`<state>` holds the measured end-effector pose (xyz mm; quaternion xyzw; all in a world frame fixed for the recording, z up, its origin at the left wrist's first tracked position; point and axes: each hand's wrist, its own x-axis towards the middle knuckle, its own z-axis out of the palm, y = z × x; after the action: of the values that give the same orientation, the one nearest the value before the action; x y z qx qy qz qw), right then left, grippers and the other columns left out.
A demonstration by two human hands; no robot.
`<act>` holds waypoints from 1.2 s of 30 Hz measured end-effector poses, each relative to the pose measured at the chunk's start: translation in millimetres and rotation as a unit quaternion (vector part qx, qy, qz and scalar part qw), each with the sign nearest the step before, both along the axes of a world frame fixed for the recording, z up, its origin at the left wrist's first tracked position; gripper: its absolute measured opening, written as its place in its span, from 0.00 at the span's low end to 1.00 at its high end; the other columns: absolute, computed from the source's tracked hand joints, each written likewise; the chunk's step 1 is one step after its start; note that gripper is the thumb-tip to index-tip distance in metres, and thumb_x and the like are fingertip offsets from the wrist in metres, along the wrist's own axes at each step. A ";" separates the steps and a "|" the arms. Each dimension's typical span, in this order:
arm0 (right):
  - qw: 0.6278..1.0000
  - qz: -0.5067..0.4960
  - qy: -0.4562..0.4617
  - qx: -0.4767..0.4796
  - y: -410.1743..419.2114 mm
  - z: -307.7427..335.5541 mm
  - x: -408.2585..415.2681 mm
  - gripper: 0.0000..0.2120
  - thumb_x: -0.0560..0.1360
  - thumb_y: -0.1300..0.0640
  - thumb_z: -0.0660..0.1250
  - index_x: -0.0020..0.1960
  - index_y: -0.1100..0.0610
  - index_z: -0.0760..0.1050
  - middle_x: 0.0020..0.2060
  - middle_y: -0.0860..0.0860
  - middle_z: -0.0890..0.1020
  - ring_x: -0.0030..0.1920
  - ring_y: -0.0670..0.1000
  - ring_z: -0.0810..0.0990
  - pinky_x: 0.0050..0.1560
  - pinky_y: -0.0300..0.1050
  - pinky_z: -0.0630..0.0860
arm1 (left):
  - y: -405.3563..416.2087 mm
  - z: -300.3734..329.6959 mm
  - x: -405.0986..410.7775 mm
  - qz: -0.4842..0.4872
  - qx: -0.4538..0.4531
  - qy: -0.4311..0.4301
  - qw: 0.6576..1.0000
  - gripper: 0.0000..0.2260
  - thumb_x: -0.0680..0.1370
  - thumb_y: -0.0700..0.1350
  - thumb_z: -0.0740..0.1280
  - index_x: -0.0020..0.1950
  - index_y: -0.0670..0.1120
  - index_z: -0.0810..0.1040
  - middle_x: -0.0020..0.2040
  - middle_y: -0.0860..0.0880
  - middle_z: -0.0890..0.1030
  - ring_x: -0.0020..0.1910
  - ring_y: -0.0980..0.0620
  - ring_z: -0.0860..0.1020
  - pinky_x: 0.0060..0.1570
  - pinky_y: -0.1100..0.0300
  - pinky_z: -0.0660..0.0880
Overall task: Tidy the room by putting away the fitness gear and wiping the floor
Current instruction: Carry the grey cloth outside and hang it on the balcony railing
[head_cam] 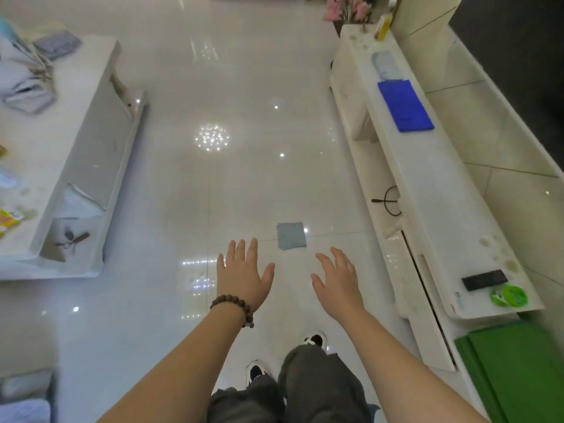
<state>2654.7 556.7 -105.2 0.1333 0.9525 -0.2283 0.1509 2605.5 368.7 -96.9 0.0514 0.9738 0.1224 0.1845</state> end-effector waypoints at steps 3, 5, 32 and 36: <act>1.000 -0.014 -0.006 0.009 -1.7 -6.8 -22.1 0.23 0.81 0.49 0.56 0.75 0.51 0.59 0.76 0.54 0.52 0.76 0.55 0.49 0.75 0.53 0.51 | -2.1 -9.4 -24.0 -0.013 -0.001 -0.007 1.000 0.30 0.81 0.61 0.49 0.79 0.49 0.47 0.79 0.47 0.51 0.78 0.47 0.45 0.75 0.47 0.44; 1.000 -0.022 -0.004 0.007 -0.8 -13.8 -39.0 0.23 0.81 0.49 0.57 0.75 0.51 0.60 0.76 0.54 0.53 0.76 0.55 0.50 0.75 0.53 0.52 | -1.2 -16.3 -43.1 -0.023 -0.007 -0.016 1.000 0.30 0.81 0.61 0.48 0.79 0.49 0.46 0.79 0.47 0.50 0.78 0.47 0.44 0.76 0.47 0.44; 0.960 -0.227 -0.127 -0.100 48.8 -204.6 -289.4 0.25 0.80 0.51 0.58 0.75 0.52 0.57 0.75 0.55 0.58 0.74 0.55 0.56 0.74 0.52 0.58 | 83.1 -183.8 -372.0 -0.232 -0.111 -0.138 0.956 0.29 0.81 0.59 0.49 0.79 0.50 0.47 0.79 0.47 0.48 0.78 0.47 0.44 0.76 0.46 0.43; 0.940 -0.284 -0.154 -0.108 48.5 -293.6 -319.1 0.25 0.80 0.51 0.58 0.76 0.51 0.56 0.75 0.54 0.59 0.74 0.55 0.57 0.73 0.50 0.59 | 85.5 -265.2 -417.3 -0.261 -0.122 -0.153 0.945 0.30 0.81 0.60 0.48 0.79 0.50 0.46 0.79 0.47 0.49 0.78 0.48 0.45 0.76 0.46 0.44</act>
<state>2335.6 605.2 -398.8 0.4150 0.8095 -0.3402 0.2381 2188.1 454.2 -362.1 0.2612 0.8938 -0.0433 0.3618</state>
